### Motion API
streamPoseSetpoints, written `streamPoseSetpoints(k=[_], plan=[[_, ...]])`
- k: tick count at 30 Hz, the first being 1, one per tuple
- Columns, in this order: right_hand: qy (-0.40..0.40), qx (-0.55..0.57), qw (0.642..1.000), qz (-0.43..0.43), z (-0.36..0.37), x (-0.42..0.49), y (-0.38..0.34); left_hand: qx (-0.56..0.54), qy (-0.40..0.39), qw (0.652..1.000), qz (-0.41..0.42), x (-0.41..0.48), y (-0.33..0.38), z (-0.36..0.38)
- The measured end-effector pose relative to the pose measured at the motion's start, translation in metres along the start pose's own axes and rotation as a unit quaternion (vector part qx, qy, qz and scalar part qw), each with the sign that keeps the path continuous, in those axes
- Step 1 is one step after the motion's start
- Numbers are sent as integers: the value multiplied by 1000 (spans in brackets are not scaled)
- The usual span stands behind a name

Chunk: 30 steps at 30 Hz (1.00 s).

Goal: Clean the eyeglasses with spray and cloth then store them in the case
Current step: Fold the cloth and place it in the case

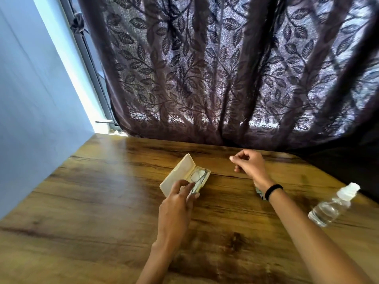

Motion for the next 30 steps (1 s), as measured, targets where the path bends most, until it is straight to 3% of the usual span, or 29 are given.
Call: streamPoseSetpoints(k=[4,9,19,30], plan=[[102,-41,994,1,-52,-21,29,-31,-46,997,47,16,25,34],[170,-103,979,-38,-83,-53,44,-33,-145,986,76,25,50,100],[126,-254,959,4,-82,-67,76,-2,-273,961,47,49,48,187],[122,-369,921,24,-61,-56,75,-8,-266,963,-46,70,39,207]])
Point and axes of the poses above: each hand's wrist, its own x-axis towards the middle knuckle, its own z-axis out of the palm, y = z × x, the point moved 9 cm from there along x, towards the middle knuckle, and after that the axes turned 10 degrees about -x, right-handed, at the moved point
